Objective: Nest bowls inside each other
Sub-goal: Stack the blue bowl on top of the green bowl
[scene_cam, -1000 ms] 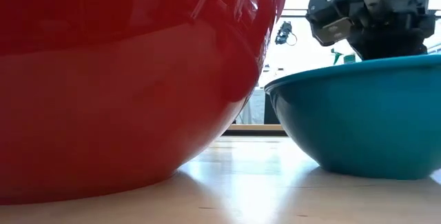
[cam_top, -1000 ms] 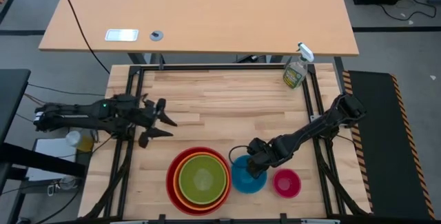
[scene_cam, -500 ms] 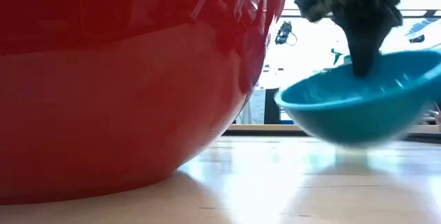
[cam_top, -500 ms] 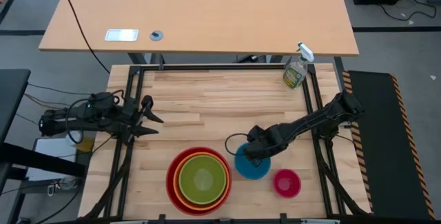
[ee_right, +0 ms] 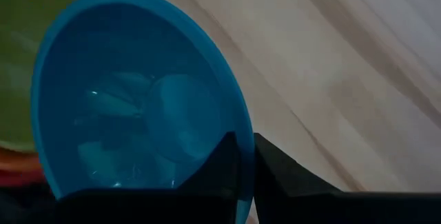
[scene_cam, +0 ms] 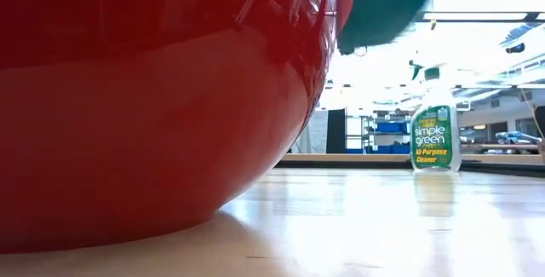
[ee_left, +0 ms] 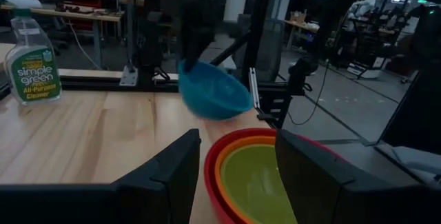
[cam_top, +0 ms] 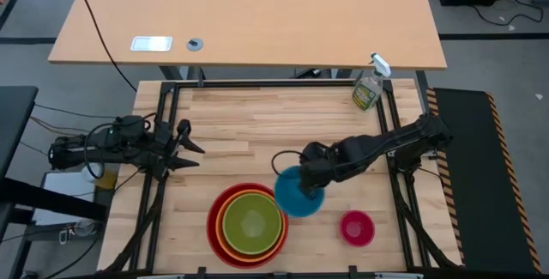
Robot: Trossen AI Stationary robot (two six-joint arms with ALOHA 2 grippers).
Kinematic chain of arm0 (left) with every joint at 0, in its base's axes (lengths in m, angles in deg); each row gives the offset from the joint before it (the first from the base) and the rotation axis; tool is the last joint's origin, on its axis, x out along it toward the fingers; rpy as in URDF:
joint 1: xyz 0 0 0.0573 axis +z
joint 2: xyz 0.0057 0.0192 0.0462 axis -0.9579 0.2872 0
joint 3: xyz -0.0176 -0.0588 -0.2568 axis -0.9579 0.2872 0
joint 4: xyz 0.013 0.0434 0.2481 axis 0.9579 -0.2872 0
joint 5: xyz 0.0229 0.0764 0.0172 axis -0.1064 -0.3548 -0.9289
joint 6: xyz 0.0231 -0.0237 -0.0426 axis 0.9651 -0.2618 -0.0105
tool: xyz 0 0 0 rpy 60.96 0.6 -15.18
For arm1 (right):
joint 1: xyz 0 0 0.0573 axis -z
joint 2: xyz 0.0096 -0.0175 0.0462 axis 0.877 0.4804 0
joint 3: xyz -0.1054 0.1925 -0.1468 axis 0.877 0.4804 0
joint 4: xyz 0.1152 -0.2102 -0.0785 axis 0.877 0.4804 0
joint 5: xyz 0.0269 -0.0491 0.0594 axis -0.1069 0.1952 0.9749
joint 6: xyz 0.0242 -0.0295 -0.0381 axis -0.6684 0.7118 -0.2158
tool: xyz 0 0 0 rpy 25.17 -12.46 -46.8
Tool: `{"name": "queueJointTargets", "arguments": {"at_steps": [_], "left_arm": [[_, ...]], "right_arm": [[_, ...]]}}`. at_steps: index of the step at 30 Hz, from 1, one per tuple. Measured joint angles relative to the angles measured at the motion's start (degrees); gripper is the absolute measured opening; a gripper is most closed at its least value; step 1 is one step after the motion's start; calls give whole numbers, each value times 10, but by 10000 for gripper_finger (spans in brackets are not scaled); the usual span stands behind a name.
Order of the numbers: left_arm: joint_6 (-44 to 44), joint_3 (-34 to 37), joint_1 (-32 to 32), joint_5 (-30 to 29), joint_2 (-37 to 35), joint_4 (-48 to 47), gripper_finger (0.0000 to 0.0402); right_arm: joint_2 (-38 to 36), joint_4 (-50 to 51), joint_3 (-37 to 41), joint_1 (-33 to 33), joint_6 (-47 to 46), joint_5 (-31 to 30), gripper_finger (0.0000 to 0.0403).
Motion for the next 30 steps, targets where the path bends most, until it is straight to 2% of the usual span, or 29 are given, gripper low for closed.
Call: {"name": "queueJointTargets", "arguments": {"at_steps": [5, 10, 15, 23, 30], "left_arm": [[3, 0, 0, 0, 0, 5, 192], [2, 0, 0, 0, 0, 6, 192], [0, 0, 0, 0, 0, 5, 192], [0, 0, 0, 0, 0, 5, 192], [0, 0, 0, 0, 0, 3, 192]], "right_arm": [[13, -165, -8, 0, 41, -17, 31], [84, -274, -7, 0, 99, -22, 31], [148, -383, -7, 1, 160, 13, 32], [178, -358, -7, -3, 170, 56, 45], [178, -374, -7, 2, 168, 77, 127]]}}
